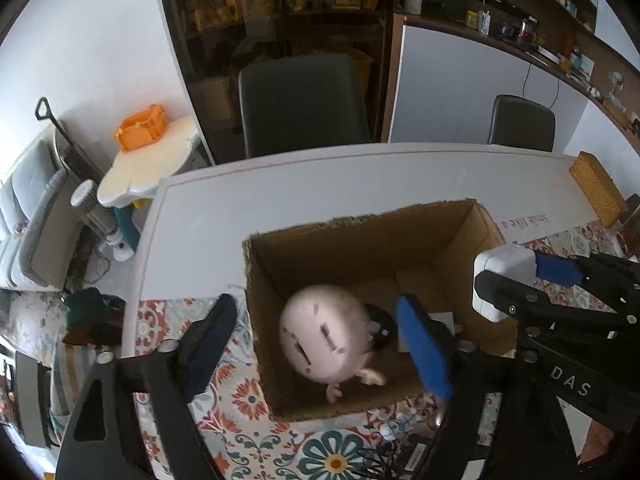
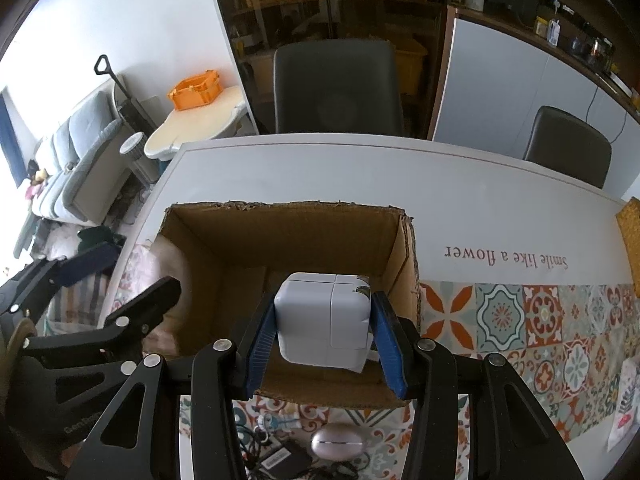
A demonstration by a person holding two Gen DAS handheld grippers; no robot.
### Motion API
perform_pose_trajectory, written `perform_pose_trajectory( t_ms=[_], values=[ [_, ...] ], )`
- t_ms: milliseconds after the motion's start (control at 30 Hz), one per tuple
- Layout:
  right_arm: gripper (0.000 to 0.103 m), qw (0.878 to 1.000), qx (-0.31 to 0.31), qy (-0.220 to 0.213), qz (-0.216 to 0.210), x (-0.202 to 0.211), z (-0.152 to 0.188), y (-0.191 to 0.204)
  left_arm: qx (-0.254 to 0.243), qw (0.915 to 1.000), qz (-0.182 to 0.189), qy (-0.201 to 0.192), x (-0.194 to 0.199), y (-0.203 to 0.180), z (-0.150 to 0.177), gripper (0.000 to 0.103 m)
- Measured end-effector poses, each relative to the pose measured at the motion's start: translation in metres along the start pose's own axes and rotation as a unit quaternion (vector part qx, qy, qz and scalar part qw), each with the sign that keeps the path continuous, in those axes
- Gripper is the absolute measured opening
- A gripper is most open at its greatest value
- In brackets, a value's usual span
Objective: Organize rigid objects
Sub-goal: 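Carry the pink toy and white adapter over the cardboard box with both grippers, then open the left gripper over the box while the right gripper releases the adapter inside, then move both grippers back toward the remaining items on the table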
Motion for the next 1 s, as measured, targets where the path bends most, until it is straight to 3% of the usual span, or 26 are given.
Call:
perform_pose_trajectory(
  t_ms=[367,433,467,633,733,1000],
  values=[
    [0.048,1.000,0.004,0.000,-0.014,0.001,-0.004,0.011,0.037,0.9988,-0.032,-0.006,0.012,0.034,0.007,0.090],
    [0.063,1.000,0.002,-0.004,-0.012,0.003,-0.004,0.013,0.043,0.9985,-0.035,-0.007,0.016,0.040,0.009,0.090],
    [0.065,1.000,0.003,-0.010,-0.010,0.006,-0.004,0.015,0.043,0.9983,-0.037,-0.009,0.018,0.041,0.010,0.090],
    [0.065,1.000,0.004,-0.024,-0.009,0.020,0.001,0.021,0.045,0.9974,-0.051,-0.026,0.036,0.048,0.016,0.090],
    [0.065,0.999,0.003,-0.031,-0.006,0.032,0.007,0.023,0.046,0.9964,-0.057,-0.042,0.050,0.050,0.020,0.097],
    [0.070,0.999,0.016,-0.047,-0.005,0.060,0.031,0.034,0.046,0.9956,-0.049,-0.065,0.083,0.045,0.037,0.099]
  ],
)
Point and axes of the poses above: each gripper's, at about its wrist camera, not at the fingertips, and x roughly against the way its jaws point, y to its left, z to its underside, the point moved 6 cm from there along -x, roughly the way its jaws point, and after that the axes turned 9 degrees about -z, right-handed, at the moved point
